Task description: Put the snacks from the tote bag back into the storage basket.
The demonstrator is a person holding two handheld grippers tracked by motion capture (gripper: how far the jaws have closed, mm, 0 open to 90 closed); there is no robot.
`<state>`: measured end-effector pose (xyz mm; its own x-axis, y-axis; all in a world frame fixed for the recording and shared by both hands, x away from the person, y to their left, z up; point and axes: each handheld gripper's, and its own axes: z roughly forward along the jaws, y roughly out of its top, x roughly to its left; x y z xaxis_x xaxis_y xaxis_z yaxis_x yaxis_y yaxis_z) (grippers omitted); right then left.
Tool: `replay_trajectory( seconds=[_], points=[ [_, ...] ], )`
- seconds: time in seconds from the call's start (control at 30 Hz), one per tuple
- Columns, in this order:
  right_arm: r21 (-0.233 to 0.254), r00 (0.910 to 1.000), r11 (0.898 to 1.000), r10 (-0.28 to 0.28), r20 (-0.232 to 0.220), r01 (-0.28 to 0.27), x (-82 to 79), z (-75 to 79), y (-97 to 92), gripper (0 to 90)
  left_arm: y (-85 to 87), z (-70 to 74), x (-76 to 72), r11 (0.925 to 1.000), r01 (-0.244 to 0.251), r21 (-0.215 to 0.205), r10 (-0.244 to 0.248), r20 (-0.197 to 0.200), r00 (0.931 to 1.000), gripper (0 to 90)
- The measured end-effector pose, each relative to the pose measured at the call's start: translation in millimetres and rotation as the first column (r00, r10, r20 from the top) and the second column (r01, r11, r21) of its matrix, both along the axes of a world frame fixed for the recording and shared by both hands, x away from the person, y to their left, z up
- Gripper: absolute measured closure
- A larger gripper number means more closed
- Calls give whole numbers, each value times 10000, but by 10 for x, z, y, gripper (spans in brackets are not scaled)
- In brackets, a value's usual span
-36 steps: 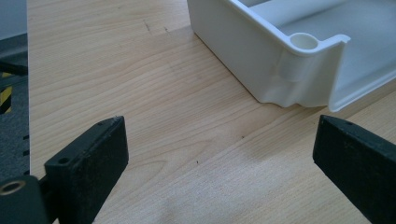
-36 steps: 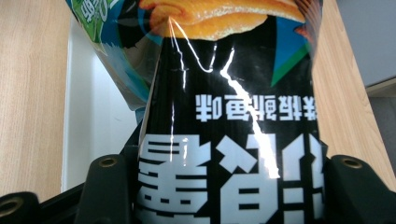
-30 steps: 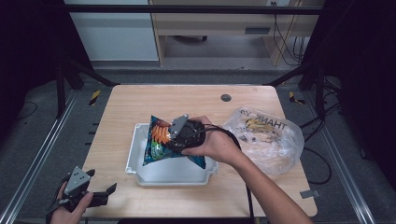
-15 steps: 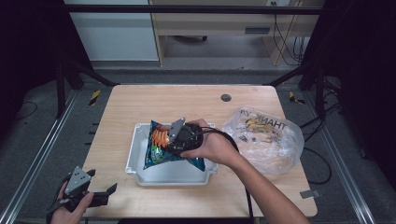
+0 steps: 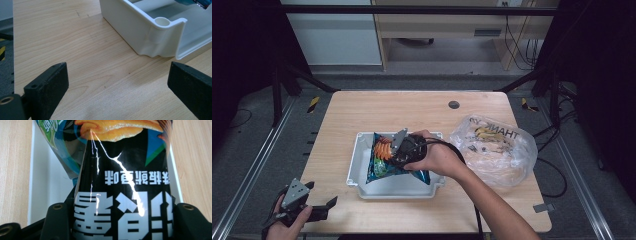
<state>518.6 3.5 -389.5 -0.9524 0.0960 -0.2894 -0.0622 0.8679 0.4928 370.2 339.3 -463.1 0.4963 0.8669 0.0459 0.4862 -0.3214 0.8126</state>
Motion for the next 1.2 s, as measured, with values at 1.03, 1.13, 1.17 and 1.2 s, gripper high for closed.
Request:
replay_trajectory(
  seconds=[1.03,1.13,1.17,1.2],
  points=[
    [-185,9994,9998,-8,-343,2,60,-194,28,412,-2,0,0,10000,7,9,-7,-1,10000,31],
    [-236,9992,9997,-69,-406,60,61,-201,29,411,-3,0,0,10000,16,16,-16,2,10000,31],
    [-240,9991,9997,-77,-424,67,61,-206,30,411,-3,0,0,10000,22,10,-22,-12,10000,31],
    [-250,9990,9997,-69,-432,58,63,-211,32,411,-3,0,0,10000,20,9,-20,-12,10000,31]
  ],
)
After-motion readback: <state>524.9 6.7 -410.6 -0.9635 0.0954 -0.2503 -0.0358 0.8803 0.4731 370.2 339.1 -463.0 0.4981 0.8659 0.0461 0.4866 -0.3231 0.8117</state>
